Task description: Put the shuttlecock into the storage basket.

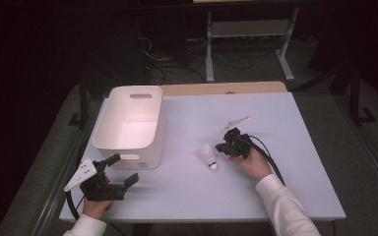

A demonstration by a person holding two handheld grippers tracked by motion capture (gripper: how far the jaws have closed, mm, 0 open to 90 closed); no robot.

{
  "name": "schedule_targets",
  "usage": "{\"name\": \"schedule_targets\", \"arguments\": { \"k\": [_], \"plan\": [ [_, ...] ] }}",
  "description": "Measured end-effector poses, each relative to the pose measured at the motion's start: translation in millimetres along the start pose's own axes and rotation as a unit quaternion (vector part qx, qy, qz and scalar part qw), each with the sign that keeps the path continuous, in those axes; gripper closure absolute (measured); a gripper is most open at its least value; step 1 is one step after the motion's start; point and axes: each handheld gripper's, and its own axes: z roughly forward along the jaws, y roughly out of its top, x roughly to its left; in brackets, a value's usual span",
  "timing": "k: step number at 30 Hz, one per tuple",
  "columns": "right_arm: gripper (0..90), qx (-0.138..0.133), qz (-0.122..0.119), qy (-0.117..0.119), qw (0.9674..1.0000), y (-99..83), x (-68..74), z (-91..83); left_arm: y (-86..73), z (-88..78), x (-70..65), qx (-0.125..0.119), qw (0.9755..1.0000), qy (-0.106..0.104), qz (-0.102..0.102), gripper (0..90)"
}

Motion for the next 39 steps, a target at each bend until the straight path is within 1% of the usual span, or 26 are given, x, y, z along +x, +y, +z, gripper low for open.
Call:
{"name": "schedule_targets", "arguments": {
  "k": [3, 6, 15, 17, 27, 29, 30, 32, 36, 38, 39],
  "plan": [
    [88.3, 0.001, 0.000, 0.004, 1.0000, 2.0, 3.5, 1.8, 0.1, -0.2, 0.1, 0.000, 1.0000, 0.000, 0.000, 0.0],
    [88.3, 0.001, -0.006, 0.005, 1.0000, 2.9, 4.8, 2.9, 0.0, -0.1, 0.2, 0.001, 1.0000, 0.000, 0.000, 0.0],
    [88.3, 0.003, -0.008, 0.012, 0.9999, 3.3, 9.1, 4.9, 0.0, 0.2, -0.1, 0.000, 1.0000, -0.001, -0.001, 0.0],
    [88.3, 0.003, -0.014, 0.012, 0.9998, 3.6, 10.4, 5.5, 0.0, 0.1, 0.1, 0.000, 1.0000, 0.000, 0.000, 0.0],
    [88.3, 0.004, -0.021, 0.020, 0.9996, 5.3, 18.3, 7.1, 0.1, 0.0, 0.0, -0.001, 1.0000, -0.001, -0.001, 0.0],
    [88.3, 0.003, -0.027, 0.021, 0.9994, 5.8, 20.1, 6.9, 0.1, 0.1, 0.0, 0.000, 1.0000, -0.001, -0.001, 0.0],
    [88.3, 0.003, -0.025, 0.023, 0.9994, 6.2, 21.9, 6.3, 0.1, 0.0, 0.0, 0.000, 1.0000, -0.001, -0.001, 0.0],
    [88.2, -0.002, -0.030, 0.024, 0.9993, 6.7, 23.5, 5.3, 0.1, 0.0, -0.1, 0.001, 1.0000, -0.001, -0.001, 0.0],
    [83.6, -0.005, -0.031, 0.028, 0.9991, 7.1, 25.5, 2.0, 0.1, 0.0, -0.1, 0.000, 1.0000, -0.001, -0.001, 0.0],
    [79.7, -0.005, -0.027, 0.030, 0.9992, 7.4, 26.5, -0.7, 0.0, 0.1, -0.2, 0.000, 1.0000, -0.001, 0.000, 0.0],
    [79.7, -0.005, -0.027, 0.030, 0.9992, 7.4, 26.5, -0.7, 0.0, 0.1, -0.2, 0.000, 1.0000, -0.001, 0.000, 0.0]
  ]
}}
